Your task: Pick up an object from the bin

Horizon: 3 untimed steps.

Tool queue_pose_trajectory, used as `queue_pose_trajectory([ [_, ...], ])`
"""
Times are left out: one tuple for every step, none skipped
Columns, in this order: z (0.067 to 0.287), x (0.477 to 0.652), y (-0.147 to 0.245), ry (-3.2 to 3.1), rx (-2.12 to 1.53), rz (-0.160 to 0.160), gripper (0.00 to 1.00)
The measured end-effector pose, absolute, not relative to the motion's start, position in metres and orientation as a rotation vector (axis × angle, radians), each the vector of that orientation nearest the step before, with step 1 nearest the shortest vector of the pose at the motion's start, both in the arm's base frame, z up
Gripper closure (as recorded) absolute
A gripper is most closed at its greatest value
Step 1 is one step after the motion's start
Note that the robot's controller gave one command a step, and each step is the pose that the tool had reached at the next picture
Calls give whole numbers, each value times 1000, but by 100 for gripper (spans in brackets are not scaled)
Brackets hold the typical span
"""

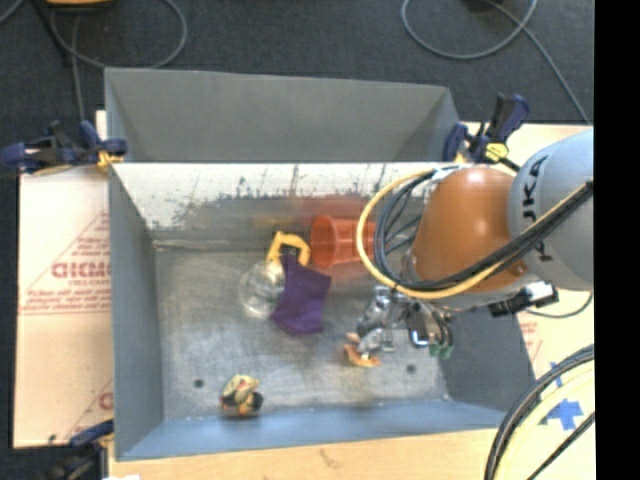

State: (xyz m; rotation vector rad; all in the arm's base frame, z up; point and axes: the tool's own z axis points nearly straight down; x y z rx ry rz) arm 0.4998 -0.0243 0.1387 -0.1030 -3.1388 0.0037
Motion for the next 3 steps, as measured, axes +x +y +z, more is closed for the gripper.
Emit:
queue_pose_trajectory([
  [242, 492, -33, -3142, -107, 1, 100],
  [242, 492, -33, -3142, -107, 1, 0],
  [242, 492, -32, -3142, -108, -1, 100],
])
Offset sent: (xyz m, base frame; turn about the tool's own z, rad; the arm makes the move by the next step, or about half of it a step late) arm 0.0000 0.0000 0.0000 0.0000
